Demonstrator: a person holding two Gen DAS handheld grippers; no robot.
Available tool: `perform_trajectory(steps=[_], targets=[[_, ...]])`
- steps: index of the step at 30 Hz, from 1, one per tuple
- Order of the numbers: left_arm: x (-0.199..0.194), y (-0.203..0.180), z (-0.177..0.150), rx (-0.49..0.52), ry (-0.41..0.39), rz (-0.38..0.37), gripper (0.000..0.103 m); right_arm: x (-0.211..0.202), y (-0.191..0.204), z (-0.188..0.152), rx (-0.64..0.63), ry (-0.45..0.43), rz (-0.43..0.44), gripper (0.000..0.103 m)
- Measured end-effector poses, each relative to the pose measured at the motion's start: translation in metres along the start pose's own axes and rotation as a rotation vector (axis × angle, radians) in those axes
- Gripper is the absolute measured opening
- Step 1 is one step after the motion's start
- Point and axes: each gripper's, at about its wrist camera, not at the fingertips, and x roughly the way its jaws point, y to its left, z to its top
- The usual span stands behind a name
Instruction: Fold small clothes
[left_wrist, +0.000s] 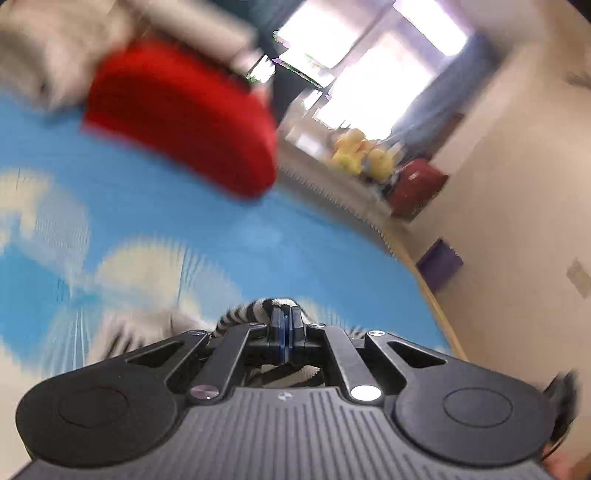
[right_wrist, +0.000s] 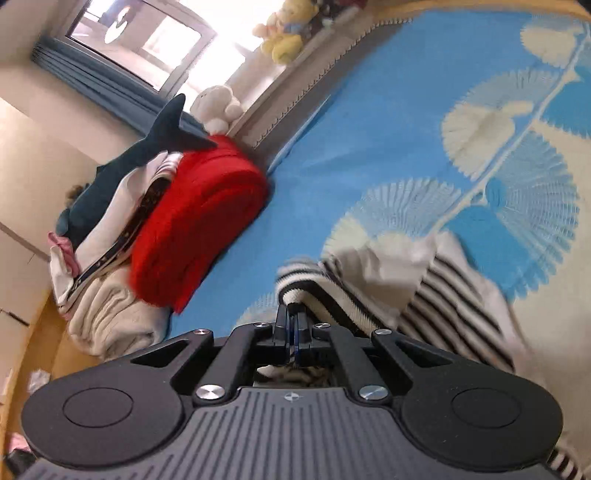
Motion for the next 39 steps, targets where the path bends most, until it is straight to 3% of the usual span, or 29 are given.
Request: perform_trajectory(steps=[1, 3, 4, 6, 8, 10, 11, 16, 17, 18, 19, 20, 22, 25, 26, 27, 29, 30, 32, 33, 34, 35, 36, 38, 39], targets=[[0.014, 0.01, -0.005, -0.031, 0.114, 0.048, 0.001, 0.012, -0.01, -0.007, 0.009, 0.099, -0.098, 0.001], [0.049, 0.034, -0.03, -0.05, 0.389, 0.246, 0.002, 0.036, -0.034, -0.024, 0.021, 0.266, -0.293, 0.005], [0.059, 0.048, -0.042, -0.073, 0.463, 0.319, 0.002, 0.044, -0.045, -0.031, 0.047, 0.316, -0.34, 0.006], [0.065, 0.068, -0.049, -0.17, 0.508, 0.364, 0.003, 0.046, -0.053, -0.035, 0.095, 0.328, -0.343, 0.007], [0.063, 0.07, -0.042, -0.219, 0.492, 0.297, 0.021, 0.042, -0.04, -0.028, 0.029, 0.266, -0.308, 0.009], [0.06, 0.062, -0.032, -0.213, 0.441, 0.223, 0.058, 0.038, -0.024, -0.022, -0.063, 0.199, -0.32, 0.03], [0.057, 0.063, -0.028, -0.219, 0.424, 0.198, 0.061, 0.038, -0.02, -0.024, -0.086, 0.18, -0.331, 0.043], [0.079, 0.068, -0.039, -0.281, 0.459, 0.197, 0.056, 0.055, -0.025, -0.028, -0.121, 0.2, -0.397, 0.045], [0.082, 0.07, -0.043, -0.289, 0.472, 0.206, 0.052, 0.06, -0.025, -0.03, -0.131, 0.212, -0.399, 0.037], [0.084, 0.07, -0.045, -0.297, 0.483, 0.208, 0.035, 0.066, -0.022, -0.032, -0.149, 0.221, -0.39, 0.019], [0.086, 0.07, -0.046, -0.302, 0.487, 0.205, 0.016, 0.067, -0.019, -0.034, -0.173, 0.221, -0.381, 0.01], [0.086, 0.069, -0.045, -0.296, 0.481, 0.202, 0.01, 0.068, -0.012, -0.033, -0.21, 0.213, -0.365, 0.002], [0.079, 0.06, -0.034, -0.248, 0.427, 0.199, 0.004, 0.06, -0.002, -0.031, -0.201, 0.179, -0.222, 0.001], [0.046, 0.044, -0.004, -0.179, 0.197, 0.087, 0.004, 0.038, -0.02, -0.018, 0.157, 0.096, 0.181, 0.001], [0.035, 0.04, 0.003, -0.163, 0.127, 0.044, 0.004, 0.033, -0.03, -0.017, 0.273, 0.058, 0.28, 0.001], [0.025, 0.035, 0.009, -0.139, 0.072, 0.006, 0.004, 0.03, -0.038, -0.017, 0.346, 0.037, 0.317, 0.001], [0.019, 0.031, 0.01, -0.098, 0.068, -0.014, 0.004, 0.031, -0.047, -0.015, 0.355, 0.048, 0.234, 0.001], [0.026, 0.032, 0.006, -0.087, 0.133, 0.02, 0.005, 0.035, -0.05, -0.014, 0.326, 0.088, 0.137, 0.001], [0.054, 0.041, -0.01, -0.06, 0.376, 0.16, 0.006, 0.051, -0.051, -0.019, 0.149, 0.229, -0.225, 0.002], [0.071, 0.05, -0.027, -0.049, 0.51, 0.248, 0.007, 0.058, -0.053, -0.026, 0.05, 0.267, -0.391, 0.008], [0.077, 0.058, -0.036, -0.058, 0.562, 0.293, 0.01, 0.06, -0.055, -0.031, 0.027, 0.273, -0.445, 0.012], [0.08, 0.064, -0.041, -0.081, 0.572, 0.311, 0.011, 0.061, -0.055, -0.032, 0.037, 0.275, -0.441, 0.02], [0.079, 0.064, -0.039, -0.1, 0.554, 0.297, 0.011, 0.059, -0.052, -0.031, 0.046, 0.268, -0.41, 0.02], [0.073, 0.055, -0.028, -0.089, 0.499, 0.249, 0.023, 0.056, -0.039, -0.028, -0.016, 0.231, -0.366, 0.025], [0.068, 0.049, -0.023, -0.069, 0.462, 0.23, 0.038, 0.054, -0.031, -0.028, -0.063, 0.21, -0.374, 0.034]])
